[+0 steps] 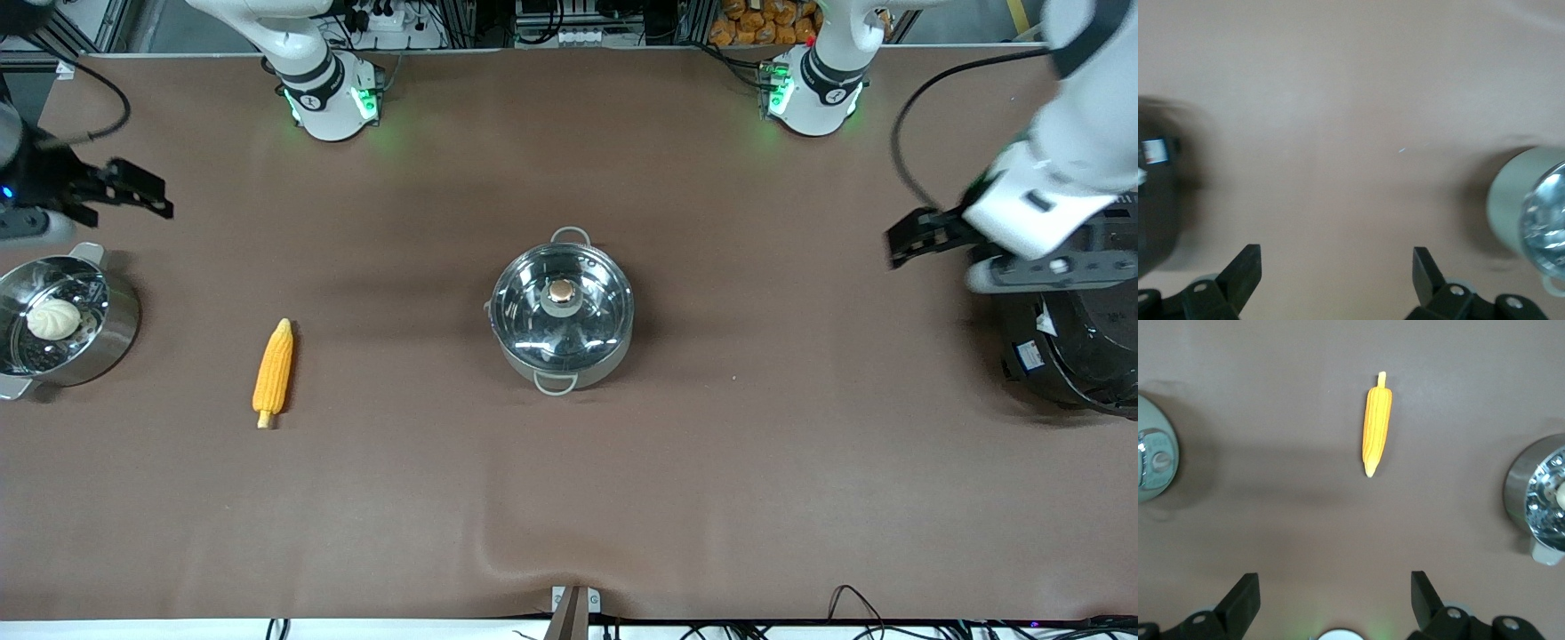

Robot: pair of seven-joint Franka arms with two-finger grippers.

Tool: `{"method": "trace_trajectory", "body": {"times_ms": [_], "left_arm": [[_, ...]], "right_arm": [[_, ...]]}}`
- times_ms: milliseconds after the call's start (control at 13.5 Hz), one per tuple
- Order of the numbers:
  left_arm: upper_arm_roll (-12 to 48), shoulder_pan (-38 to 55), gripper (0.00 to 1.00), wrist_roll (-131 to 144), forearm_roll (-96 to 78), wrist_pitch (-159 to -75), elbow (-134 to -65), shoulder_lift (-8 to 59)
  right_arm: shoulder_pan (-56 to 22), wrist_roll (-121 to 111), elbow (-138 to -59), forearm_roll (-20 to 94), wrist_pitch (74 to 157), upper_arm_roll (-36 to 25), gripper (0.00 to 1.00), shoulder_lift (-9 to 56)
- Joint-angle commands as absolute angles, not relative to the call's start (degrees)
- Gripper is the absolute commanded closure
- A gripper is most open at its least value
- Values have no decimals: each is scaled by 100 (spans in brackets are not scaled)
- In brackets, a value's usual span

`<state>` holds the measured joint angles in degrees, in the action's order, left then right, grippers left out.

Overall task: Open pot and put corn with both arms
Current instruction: 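Move the left gripper toward the pot lid while the right gripper approaches the corn, then grasp the lid knob with the left gripper while the right gripper grasps the corn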

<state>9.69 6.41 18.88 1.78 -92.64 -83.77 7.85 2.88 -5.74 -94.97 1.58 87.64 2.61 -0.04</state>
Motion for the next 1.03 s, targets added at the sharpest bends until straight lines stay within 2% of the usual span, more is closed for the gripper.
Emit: {"method": "trace_trajectory", "body": {"times_ms": [0,221,517,738,960], "left_arm": [[993,1175,0,3010,114,-9360,-7850,1360],[976,1870,0,4207,123,-9491,-7524,1906],[932,2723,0,5703,149,-9983,-7523,2354],[905,3093,0,6178,149,-10405,-7349,2776],[870,3418,0,6564,149,-10861,-7225,3242]], "right_arm": [[220,-483,-9755,149,9419,229,0,692],[211,-492,-9765,123,10149,220,0,1605],[325,-501,-9765,-44,11116,211,0,2608],[395,-571,-9782,-140,11494,193,0,2935],[536,-606,-10263,-237,12590,193,0,3163]]}}
